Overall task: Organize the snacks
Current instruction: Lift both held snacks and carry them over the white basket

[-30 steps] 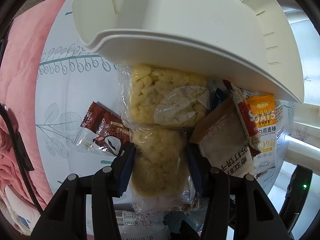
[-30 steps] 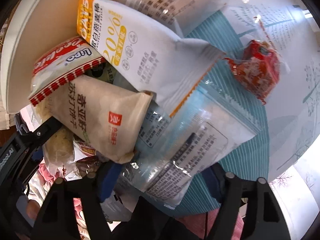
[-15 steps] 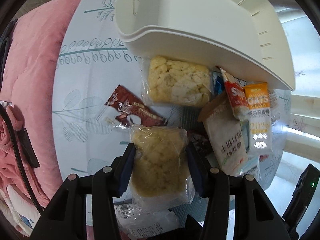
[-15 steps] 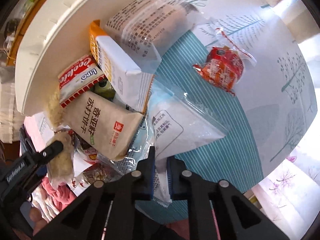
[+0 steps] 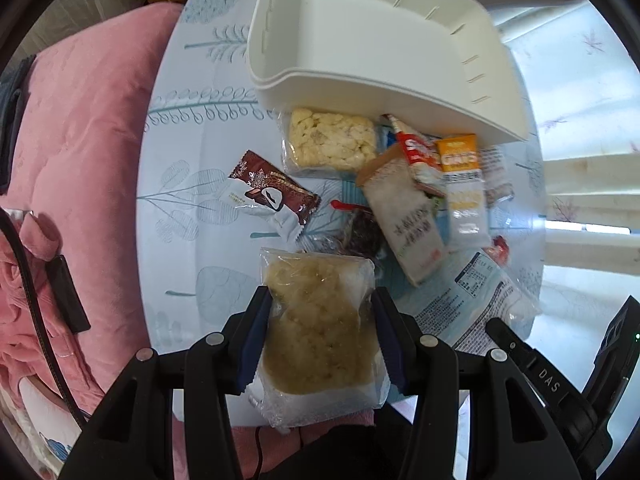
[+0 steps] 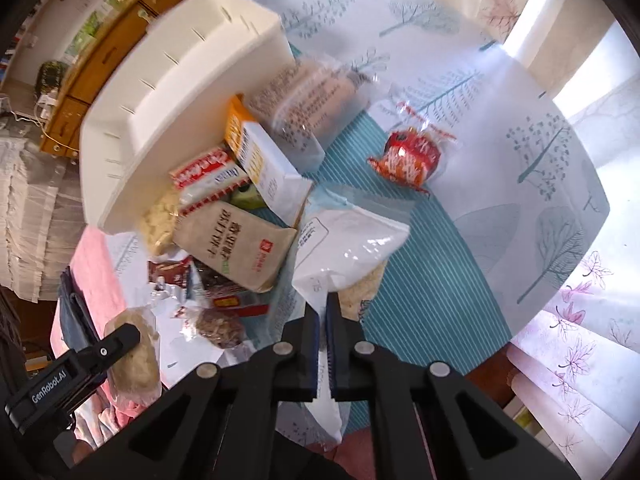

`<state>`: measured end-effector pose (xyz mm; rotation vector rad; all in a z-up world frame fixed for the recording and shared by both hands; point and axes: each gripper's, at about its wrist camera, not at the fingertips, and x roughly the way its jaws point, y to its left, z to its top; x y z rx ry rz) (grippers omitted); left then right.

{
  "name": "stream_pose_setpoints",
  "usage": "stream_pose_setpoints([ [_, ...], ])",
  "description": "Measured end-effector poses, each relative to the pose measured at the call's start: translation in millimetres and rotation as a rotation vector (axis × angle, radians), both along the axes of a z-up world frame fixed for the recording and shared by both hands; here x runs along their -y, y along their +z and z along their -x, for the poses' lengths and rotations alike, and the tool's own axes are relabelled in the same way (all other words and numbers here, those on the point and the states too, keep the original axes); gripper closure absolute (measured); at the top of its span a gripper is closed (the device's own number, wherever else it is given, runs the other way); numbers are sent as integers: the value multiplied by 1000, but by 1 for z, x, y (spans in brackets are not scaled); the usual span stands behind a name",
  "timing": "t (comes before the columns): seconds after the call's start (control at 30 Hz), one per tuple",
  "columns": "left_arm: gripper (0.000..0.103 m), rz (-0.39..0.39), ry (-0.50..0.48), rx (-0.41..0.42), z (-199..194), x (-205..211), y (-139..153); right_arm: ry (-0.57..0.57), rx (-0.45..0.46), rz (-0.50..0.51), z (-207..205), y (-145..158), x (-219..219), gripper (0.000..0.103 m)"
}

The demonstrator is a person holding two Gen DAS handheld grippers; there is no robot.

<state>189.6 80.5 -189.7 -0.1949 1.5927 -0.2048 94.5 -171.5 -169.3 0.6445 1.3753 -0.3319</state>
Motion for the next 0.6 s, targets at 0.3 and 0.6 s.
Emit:
stream_pose_setpoints([
  [0.3, 54, 49, -44, 111, 14, 1, 71, 20, 199, 69, 14, 53, -14, 101],
  [0.6, 54, 84, -63, 258, 7, 11, 135, 84, 426, 168, 13, 112, -18, 101],
])
